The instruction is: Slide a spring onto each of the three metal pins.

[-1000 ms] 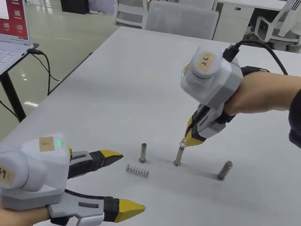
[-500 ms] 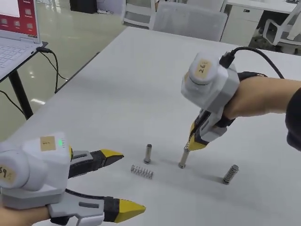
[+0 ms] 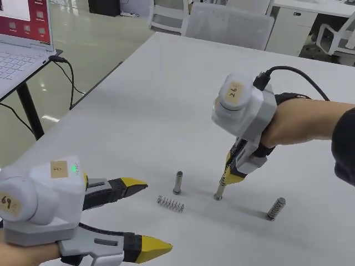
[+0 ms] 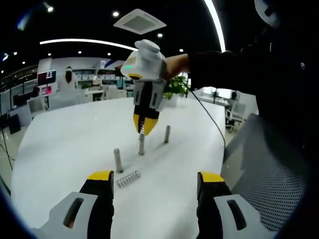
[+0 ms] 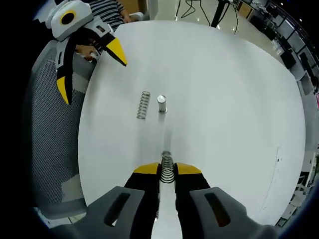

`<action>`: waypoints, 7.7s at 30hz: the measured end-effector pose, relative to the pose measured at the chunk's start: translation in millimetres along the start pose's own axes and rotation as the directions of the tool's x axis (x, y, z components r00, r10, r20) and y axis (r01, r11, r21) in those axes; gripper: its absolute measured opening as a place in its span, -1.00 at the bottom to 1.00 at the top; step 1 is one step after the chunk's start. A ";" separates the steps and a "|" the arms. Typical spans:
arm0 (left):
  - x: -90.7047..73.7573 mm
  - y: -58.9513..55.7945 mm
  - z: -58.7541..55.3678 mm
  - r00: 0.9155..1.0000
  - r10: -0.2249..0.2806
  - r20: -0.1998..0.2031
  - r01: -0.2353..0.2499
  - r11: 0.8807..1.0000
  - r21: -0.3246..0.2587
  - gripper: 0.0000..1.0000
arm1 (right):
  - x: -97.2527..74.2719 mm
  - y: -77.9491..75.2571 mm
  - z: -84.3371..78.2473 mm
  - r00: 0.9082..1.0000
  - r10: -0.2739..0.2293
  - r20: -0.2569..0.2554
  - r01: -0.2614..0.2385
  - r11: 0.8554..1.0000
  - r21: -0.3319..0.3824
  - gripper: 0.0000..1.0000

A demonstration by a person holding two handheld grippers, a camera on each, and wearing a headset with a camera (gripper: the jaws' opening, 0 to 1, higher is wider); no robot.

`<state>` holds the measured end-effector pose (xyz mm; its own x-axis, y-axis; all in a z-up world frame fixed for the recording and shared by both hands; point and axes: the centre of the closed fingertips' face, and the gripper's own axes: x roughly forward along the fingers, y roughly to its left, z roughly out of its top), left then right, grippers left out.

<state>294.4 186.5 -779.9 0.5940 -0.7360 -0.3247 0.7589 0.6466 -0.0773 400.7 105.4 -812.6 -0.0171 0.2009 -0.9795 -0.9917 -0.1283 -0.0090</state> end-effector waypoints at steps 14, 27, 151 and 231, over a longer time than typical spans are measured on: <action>-1.6 0.5 -4.7 1.000 0.004 -0.007 -0.004 1.000 -0.008 0.24 | 20.8 0.0 -4.0 0.999 0.022 -0.038 -0.022 1.000 -0.002 -0.84; -2.9 3.1 -5.5 1.000 0.005 -0.015 -0.005 1.000 -0.005 0.21 | 31.4 1.5 -7.4 0.998 0.035 -0.058 -0.035 0.999 -0.001 -0.83; 60.4 39.7 -52.0 0.957 -0.144 -0.253 0.169 0.982 0.081 -0.68 | -35.9 78.0 -101.7 0.701 -0.425 0.573 -0.021 0.791 0.612 0.42; 61.3 -30.4 10.8 0.951 -0.280 -0.130 0.301 0.934 0.191 -0.95 | -42.6 91.0 -59.3 0.720 -0.330 0.611 -0.002 0.879 0.477 -0.06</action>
<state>310.6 119.5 -787.3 0.3181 -0.8549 -0.4099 0.9388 0.3444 0.0104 318.7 27.5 -783.7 0.2375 0.7801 -0.5788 -0.9322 0.3505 0.0900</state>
